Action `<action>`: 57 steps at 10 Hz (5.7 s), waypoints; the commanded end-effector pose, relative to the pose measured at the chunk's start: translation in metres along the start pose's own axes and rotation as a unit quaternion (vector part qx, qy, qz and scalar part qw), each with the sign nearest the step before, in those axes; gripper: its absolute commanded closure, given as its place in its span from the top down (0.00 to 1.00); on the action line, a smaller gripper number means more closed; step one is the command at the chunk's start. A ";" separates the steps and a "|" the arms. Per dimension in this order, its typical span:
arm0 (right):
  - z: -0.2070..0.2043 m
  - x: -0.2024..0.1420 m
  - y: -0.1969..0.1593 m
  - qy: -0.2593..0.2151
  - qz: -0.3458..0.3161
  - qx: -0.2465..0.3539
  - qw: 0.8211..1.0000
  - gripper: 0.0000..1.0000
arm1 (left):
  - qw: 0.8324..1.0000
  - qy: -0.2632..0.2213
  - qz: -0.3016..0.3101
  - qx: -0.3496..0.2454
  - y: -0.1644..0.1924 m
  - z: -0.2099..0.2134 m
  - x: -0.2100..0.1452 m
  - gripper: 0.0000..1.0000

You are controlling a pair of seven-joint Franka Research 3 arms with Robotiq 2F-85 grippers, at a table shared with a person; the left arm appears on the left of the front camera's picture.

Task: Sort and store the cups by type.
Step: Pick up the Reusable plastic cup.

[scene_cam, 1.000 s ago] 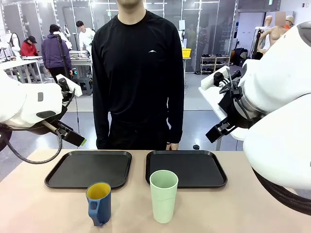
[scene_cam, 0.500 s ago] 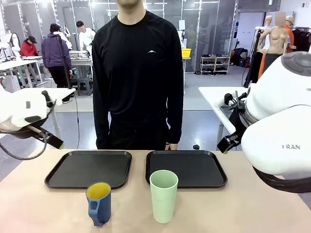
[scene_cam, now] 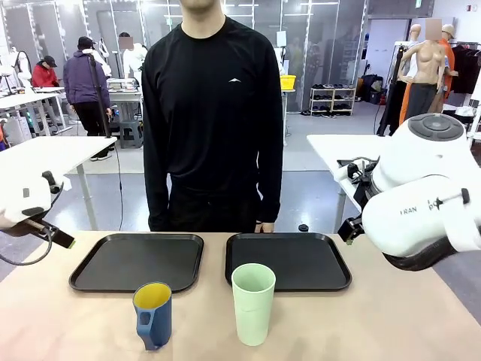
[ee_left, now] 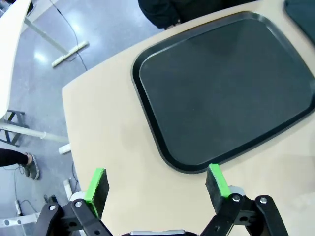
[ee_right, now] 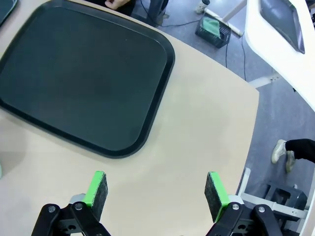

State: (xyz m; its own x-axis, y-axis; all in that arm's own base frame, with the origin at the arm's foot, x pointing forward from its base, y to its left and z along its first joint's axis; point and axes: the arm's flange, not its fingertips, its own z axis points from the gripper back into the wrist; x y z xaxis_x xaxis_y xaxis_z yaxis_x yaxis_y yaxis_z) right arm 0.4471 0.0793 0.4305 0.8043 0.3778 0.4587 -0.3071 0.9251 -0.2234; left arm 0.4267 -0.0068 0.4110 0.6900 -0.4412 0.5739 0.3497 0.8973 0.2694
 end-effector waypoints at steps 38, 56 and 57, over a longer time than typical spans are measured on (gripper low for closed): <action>-0.009 -0.024 -0.015 -0.044 0.074 -0.015 0.996 1.00 | 1.000 0.004 0.005 -0.011 -0.009 -0.011 -0.001 1.00; -0.043 -0.055 -0.059 -0.008 0.241 0.071 0.968 1.00 | 1.000 0.004 0.005 -0.011 -0.009 -0.011 -0.001 1.00; -0.060 -0.049 -0.069 -0.025 0.281 0.095 0.955 1.00 | 1.000 0.004 0.005 -0.011 -0.009 -0.011 -0.001 1.00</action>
State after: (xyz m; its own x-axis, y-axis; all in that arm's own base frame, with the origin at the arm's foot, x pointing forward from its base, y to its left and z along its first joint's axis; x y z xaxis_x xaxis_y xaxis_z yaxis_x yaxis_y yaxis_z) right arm 0.4447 0.0051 0.3803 0.5215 0.7822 0.3409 -0.7289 0.6161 -0.2986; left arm 0.4294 -0.0154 0.3993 0.7014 -0.4270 0.5707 0.3546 0.9036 0.2402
